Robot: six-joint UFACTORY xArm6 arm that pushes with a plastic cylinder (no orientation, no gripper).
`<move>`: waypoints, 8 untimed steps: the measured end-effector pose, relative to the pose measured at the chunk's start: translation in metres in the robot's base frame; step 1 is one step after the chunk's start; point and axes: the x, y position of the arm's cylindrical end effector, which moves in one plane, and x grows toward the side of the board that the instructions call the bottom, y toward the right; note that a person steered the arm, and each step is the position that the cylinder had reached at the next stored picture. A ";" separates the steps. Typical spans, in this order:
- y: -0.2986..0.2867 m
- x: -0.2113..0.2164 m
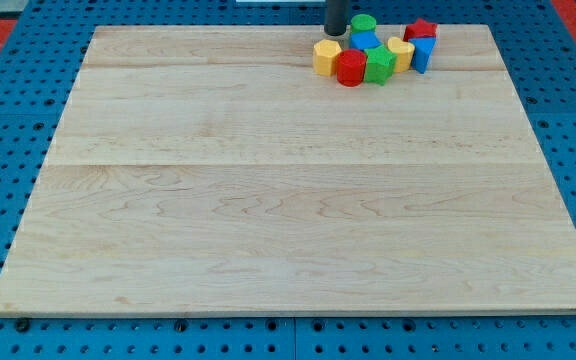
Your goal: Move your arm to the center right
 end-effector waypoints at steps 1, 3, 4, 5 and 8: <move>-0.003 0.000; -0.005 0.000; -0.010 0.000; -0.068 0.001; -0.063 0.207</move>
